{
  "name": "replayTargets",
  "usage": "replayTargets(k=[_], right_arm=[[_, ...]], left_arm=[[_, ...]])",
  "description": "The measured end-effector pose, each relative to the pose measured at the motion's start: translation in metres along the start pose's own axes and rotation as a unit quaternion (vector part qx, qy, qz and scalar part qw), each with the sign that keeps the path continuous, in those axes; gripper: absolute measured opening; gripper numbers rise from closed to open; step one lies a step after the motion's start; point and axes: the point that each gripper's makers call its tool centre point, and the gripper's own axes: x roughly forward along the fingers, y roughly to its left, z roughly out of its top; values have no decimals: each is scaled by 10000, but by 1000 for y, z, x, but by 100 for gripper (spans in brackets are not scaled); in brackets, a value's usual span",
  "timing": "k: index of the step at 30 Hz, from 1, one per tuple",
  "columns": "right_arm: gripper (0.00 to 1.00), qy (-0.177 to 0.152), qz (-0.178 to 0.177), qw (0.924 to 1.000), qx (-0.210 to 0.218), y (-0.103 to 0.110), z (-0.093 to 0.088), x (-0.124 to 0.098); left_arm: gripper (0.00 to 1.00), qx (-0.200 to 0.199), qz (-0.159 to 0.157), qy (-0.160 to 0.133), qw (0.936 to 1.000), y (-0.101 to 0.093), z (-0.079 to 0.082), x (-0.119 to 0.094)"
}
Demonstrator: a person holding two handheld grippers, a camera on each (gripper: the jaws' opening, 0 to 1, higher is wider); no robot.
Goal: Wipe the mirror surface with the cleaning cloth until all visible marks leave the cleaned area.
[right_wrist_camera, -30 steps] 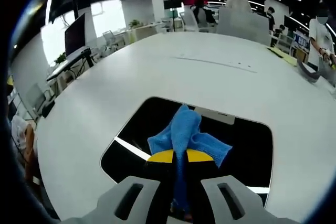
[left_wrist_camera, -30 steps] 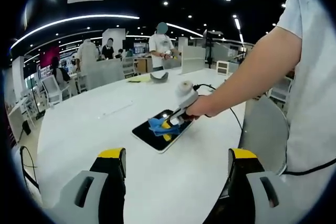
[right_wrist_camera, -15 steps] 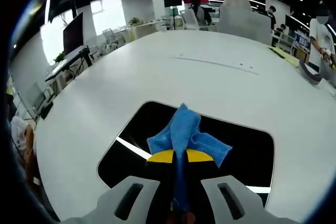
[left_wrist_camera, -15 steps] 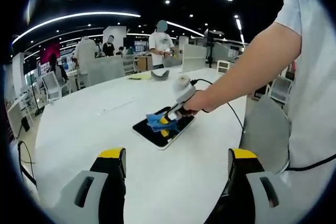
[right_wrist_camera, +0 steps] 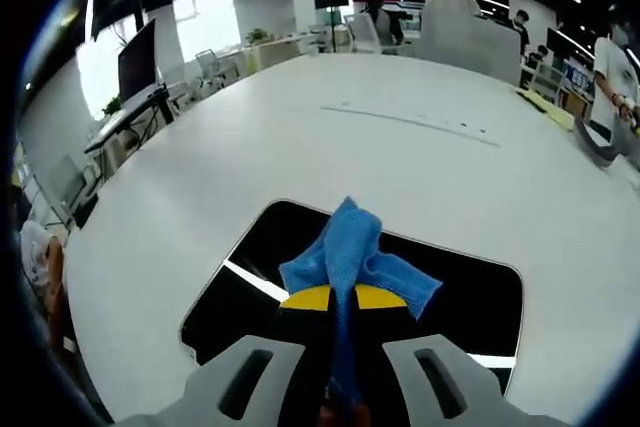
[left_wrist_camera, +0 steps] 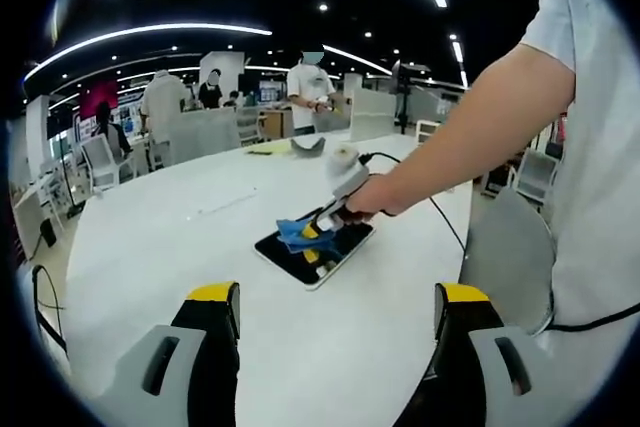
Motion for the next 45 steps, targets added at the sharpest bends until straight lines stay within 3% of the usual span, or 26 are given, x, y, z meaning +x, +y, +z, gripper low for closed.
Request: replayTargets(k=[28, 34, 40, 45], right_arm=[[2, 137, -4, 9999, -90, -5, 14, 13], [2, 163, 4, 9998, -104, -7, 16, 16], [2, 112, -22, 9999, -42, -7, 18, 17], [2, 100, 3, 9999, -62, -7, 19, 18]], left_arm=[[82, -15, -37, 33, 10000, 0, 1, 1], [87, -98, -75, -11, 9999, -1, 3, 1], [96, 100, -182, 231, 9995, -8, -3, 3], [99, 29, -227, 200, 9995, -9, 1, 4]])
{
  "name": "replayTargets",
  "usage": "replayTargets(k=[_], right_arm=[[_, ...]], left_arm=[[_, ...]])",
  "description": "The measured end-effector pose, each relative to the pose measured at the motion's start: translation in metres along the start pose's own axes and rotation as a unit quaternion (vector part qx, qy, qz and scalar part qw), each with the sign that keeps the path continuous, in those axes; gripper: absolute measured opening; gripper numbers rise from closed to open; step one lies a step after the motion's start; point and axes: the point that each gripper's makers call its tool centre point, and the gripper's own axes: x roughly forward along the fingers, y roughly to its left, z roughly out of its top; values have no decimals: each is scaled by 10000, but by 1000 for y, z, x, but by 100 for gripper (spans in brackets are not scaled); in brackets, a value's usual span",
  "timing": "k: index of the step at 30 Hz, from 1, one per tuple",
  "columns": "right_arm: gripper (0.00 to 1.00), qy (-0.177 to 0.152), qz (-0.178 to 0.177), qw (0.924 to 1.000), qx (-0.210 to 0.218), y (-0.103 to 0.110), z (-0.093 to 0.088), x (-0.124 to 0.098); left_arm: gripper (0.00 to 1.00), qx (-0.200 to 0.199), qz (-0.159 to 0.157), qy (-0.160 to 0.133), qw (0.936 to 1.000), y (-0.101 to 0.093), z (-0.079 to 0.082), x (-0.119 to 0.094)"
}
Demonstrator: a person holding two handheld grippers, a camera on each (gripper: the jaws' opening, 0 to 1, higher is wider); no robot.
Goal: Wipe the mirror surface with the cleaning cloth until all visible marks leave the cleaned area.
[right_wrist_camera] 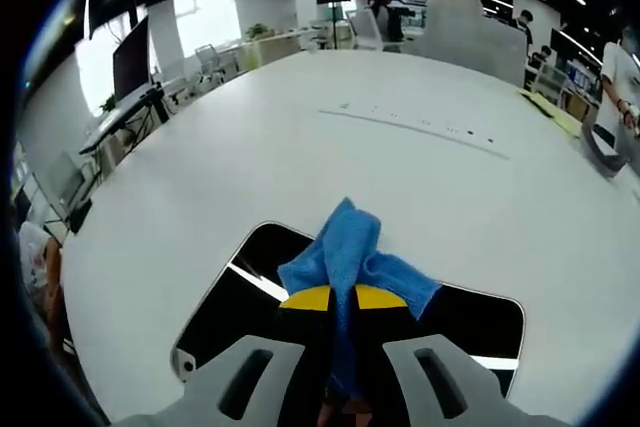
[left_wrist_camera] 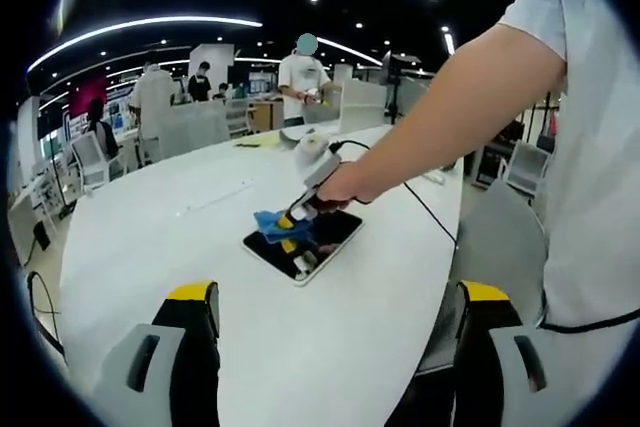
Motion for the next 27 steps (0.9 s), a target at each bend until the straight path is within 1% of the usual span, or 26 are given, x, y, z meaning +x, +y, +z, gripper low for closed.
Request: replayTargets(k=[5, 10, 19, 22, 27], right_arm=[[2, -24, 9, 10000, 12, 0, 1, 1], [2, -39, 20, 10000, -14, 0, 2, 2], [2, -58, 27, 10000, 7, -1, 2, 3], [2, -56, 33, 10000, -7, -1, 2, 3], [2, -69, 24, 10000, 41, -1, 4, 4]], left_arm=[[99, 45, -35, -25, 10000, -1, 3, 1], [99, 10, -18, -53, 10000, 0, 5, 2], [99, 18, 12, -8, 10000, 1, 3, 1], [99, 14, 11, -35, 10000, 0, 3, 1], [99, 41, 6, 14, 10000, 0, 2, 2]])
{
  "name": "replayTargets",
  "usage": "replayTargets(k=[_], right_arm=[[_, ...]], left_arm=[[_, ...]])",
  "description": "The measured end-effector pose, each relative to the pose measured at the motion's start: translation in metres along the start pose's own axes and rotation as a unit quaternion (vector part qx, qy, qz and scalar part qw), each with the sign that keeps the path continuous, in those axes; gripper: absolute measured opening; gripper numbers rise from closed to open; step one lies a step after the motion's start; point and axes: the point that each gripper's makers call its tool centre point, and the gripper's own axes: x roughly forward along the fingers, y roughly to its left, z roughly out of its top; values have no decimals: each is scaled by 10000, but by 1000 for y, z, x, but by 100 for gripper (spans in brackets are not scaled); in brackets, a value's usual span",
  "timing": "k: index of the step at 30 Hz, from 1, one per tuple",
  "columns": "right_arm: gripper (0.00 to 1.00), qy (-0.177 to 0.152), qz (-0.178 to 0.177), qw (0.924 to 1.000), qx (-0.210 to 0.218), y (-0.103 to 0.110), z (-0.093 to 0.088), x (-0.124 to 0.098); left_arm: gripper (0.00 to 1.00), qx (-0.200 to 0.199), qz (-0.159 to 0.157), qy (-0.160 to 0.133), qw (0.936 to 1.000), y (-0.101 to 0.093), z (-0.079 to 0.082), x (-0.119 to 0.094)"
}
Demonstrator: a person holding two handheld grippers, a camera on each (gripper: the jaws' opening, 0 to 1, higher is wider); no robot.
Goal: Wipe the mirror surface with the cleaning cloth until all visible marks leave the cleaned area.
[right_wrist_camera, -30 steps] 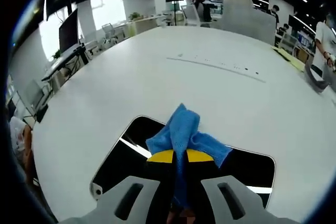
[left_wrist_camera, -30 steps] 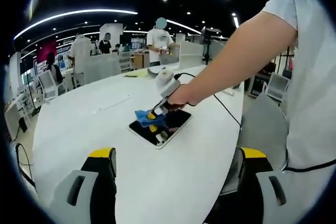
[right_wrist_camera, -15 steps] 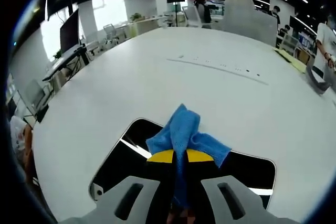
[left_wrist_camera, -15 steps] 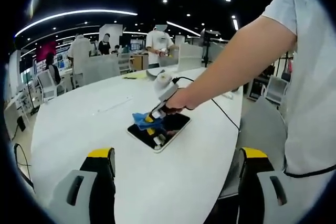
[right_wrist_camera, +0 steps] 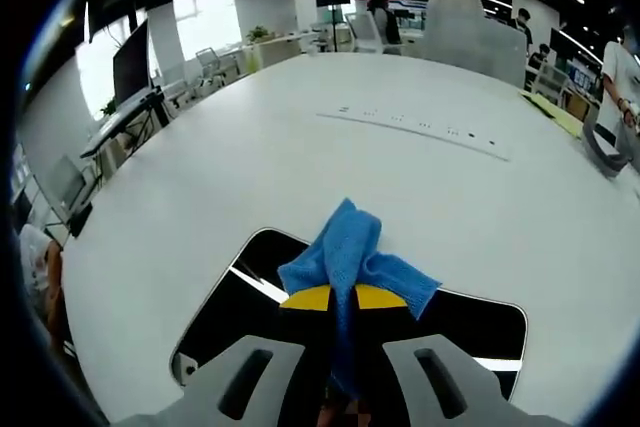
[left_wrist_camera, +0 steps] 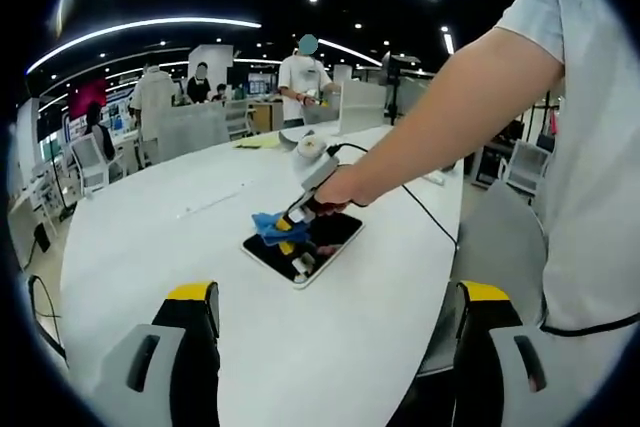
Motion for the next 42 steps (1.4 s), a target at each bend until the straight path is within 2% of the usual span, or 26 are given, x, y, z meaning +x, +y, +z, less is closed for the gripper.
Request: replayTargets(k=[4, 7, 19, 29, 42], right_arm=[[2, -9, -4, 10000, -62, 1, 2, 1], [2, 35, 32, 9995, -316, 3, 4, 3], [2, -9, 151, 9993, -329, 4, 10, 9], [2, -61, 254, 9986, -457, 9, 12, 12], [2, -98, 435, 9966, -699, 24, 10, 10]], left_arm=[[99, -13, 13, 2, 10000, 2, 0, 1], [99, -10, -7, 6, 10000, 2, 0, 2], [99, 11, -47, 62, 10000, 4, 1, 7], [99, -35, -42, 82, 10000, -5, 2, 8], [99, -151, 138, 86, 9998, -14, 3, 7]])
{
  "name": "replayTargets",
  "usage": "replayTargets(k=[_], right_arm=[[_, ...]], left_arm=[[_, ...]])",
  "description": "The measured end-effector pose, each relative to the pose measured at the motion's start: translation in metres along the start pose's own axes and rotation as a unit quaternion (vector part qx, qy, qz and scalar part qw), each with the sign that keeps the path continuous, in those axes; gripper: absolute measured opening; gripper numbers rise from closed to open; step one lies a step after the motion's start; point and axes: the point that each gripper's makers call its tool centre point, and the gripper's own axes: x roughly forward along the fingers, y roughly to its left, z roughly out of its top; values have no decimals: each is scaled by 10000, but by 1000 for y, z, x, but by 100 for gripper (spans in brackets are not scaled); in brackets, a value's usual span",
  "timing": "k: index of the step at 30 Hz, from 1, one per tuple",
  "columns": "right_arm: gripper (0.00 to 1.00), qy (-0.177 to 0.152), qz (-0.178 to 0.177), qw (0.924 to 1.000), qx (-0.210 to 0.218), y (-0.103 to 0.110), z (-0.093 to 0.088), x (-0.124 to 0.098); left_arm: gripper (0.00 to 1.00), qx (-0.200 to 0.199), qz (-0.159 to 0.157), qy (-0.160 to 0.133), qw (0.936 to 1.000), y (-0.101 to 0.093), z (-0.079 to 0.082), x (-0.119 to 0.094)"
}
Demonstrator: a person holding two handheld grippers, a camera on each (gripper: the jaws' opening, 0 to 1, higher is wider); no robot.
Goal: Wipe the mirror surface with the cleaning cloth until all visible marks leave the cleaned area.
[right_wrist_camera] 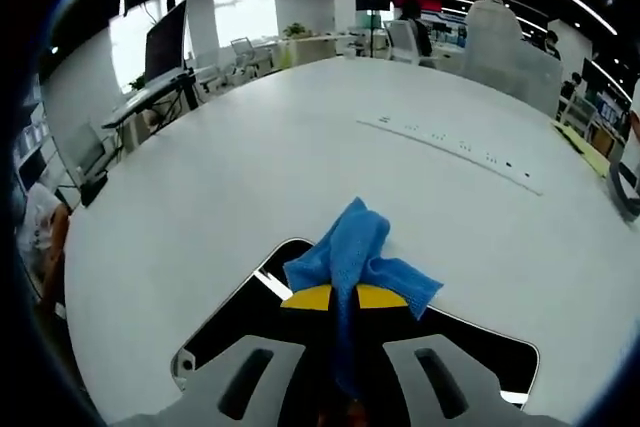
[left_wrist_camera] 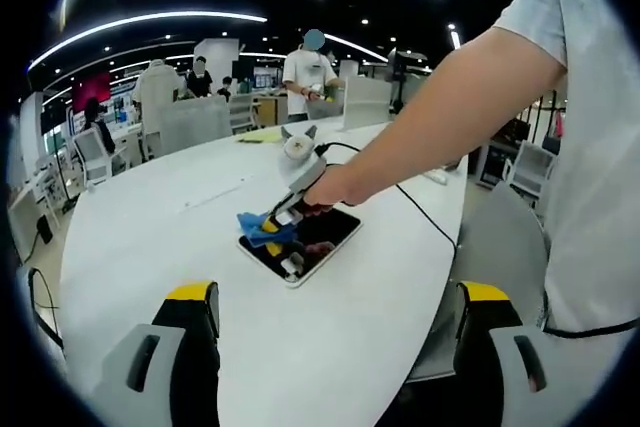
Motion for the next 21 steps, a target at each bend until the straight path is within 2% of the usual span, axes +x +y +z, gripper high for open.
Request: replayTargets(k=[2, 10, 12, 21], right_arm=[[2, -9, 26, 10000, -54, 3, 0, 0], [2, -33, 163, 9998, -93, 14, -4, -4], [2, -61, 183, 9998, -72, 16, -5, -5], [2, -100, 246, 9996, -116, 27, -9, -8]], left_arm=[[99, -93, 21, -48, 9999, -2, 2, 0], [99, -49, 84, -9, 10000, -13, 3, 1], [99, -208, 95, -78, 9997, -13, 5, 1], [99, -89, 126, 0, 9999, -23, 5, 1]])
